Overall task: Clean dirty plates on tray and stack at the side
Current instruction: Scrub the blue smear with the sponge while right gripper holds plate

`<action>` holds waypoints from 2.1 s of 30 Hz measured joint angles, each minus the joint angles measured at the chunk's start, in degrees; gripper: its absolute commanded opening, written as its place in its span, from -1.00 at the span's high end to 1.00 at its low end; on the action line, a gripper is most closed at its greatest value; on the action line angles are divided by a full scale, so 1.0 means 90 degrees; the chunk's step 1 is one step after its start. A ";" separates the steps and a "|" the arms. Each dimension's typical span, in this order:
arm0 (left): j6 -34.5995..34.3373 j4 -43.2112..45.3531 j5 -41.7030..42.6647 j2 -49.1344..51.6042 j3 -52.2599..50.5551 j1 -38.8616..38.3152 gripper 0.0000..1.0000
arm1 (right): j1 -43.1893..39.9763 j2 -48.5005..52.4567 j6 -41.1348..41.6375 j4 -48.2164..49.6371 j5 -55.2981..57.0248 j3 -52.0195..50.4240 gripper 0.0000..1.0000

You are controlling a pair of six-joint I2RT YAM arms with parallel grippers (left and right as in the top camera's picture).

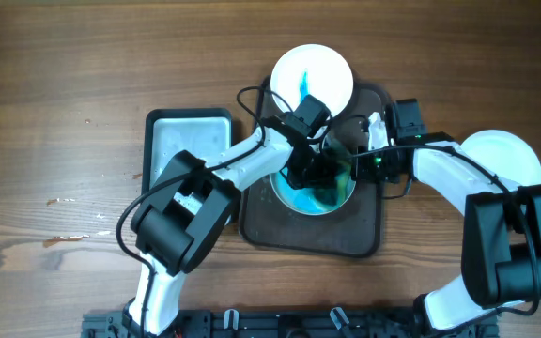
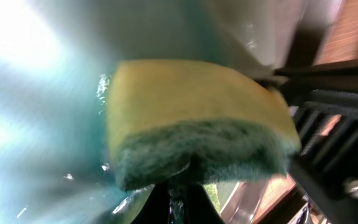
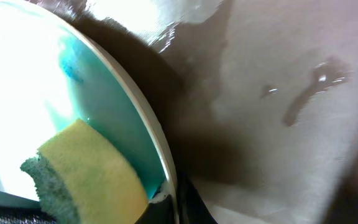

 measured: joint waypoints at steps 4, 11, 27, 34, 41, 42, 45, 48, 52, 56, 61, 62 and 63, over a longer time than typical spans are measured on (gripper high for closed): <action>0.0002 -0.0665 -0.0508 -0.0160 0.0022 0.0121 0.92 | 0.0056 0.0002 0.0000 0.0000 -0.0036 0.0000 0.91; -0.0070 -0.1372 -0.2322 -0.0539 -0.0032 0.0418 0.92 | 0.0056 0.0007 0.0002 0.0015 -0.0056 0.0000 0.91; -0.0066 0.0041 -0.3135 -0.0617 -0.0226 0.0580 0.92 | -0.0005 0.0027 0.0141 0.0138 0.0053 0.0005 0.91; -0.0066 0.0889 -0.2176 -0.0474 -0.0289 0.0678 0.92 | -0.0070 0.0024 0.0216 0.0117 0.0177 0.0039 0.91; -0.0068 0.1486 -0.1421 -0.0197 -0.0287 0.0678 0.92 | -0.0073 0.0024 0.0216 0.0112 0.0236 0.0049 0.91; -0.0068 0.1549 -0.1348 -0.0177 -0.0287 0.0678 0.92 | -0.0073 0.0024 0.0216 0.0112 0.0243 0.0049 0.91; -0.0070 0.1851 -0.1098 -0.0095 -0.0287 0.0675 0.92 | -0.0073 0.0024 0.0216 0.0112 0.0245 0.0049 0.91; -0.0080 0.2266 -0.0811 0.0019 -0.0287 0.0663 0.92 | -0.0073 0.0024 0.0216 0.0112 0.0245 0.0049 0.91; -0.0199 0.2620 -0.0588 0.0109 -0.0296 0.0614 0.92 | -0.0073 0.0024 0.0216 0.0112 0.0245 0.0049 0.91; -0.0289 0.2761 -0.0471 0.0143 -0.0299 0.0546 0.92 | -0.0073 0.0024 0.0216 0.0112 0.0245 0.0049 0.92; -0.0330 0.2861 -0.0163 0.0170 -0.0299 0.0342 0.92 | -0.0073 0.0024 0.0214 0.0117 0.0245 0.0049 0.91; -0.0333 0.2873 -0.0109 0.0180 -0.0299 0.0287 0.92 | -0.0073 0.0024 0.0214 0.0117 0.0245 0.0049 0.91; -0.0335 0.2873 -0.0036 0.0185 -0.0299 0.0206 0.92 | -0.0073 0.0024 0.0211 0.0117 0.0245 0.0049 0.92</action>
